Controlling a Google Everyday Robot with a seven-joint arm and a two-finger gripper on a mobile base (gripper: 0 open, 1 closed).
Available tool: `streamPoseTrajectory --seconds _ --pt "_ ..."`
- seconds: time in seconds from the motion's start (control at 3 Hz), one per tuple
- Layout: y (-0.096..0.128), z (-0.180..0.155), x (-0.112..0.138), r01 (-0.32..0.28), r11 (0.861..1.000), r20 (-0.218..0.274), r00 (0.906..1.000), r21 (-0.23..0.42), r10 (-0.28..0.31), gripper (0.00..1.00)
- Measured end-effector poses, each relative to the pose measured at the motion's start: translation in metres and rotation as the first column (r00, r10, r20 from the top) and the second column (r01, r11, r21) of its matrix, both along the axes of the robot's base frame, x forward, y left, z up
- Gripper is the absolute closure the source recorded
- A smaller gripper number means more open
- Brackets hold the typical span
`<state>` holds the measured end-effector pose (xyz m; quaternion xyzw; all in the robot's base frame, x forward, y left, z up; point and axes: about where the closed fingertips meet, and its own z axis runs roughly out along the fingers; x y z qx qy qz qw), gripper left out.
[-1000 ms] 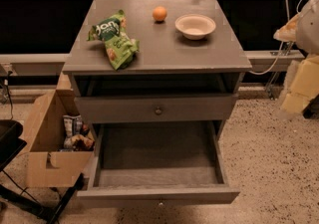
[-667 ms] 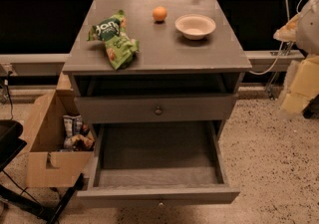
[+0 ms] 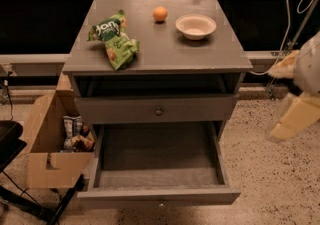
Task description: Close middle drawer
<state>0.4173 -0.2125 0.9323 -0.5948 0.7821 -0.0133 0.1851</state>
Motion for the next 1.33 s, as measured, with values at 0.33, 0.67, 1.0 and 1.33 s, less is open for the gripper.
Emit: streamPoseTrajectory --seconds 0.33,0.67,1.0,1.33 --pt "0.003 -0.059 -0.019 0.003 0.998 0.014 0.9999 0.061 -0.004 0.42" --pt "0.008 -0.12 -0.038 0.036 0.993 0.009 0.9993 0.115 -0.037 0.65" --pt "0.01 -0.195 -0.06 0.099 0.979 -0.04 0.9948 0.178 -0.094 0.87" --pt "0.011 -0.271 -0.08 0.182 0.954 -0.11 0.981 0.238 -0.16 1.0"
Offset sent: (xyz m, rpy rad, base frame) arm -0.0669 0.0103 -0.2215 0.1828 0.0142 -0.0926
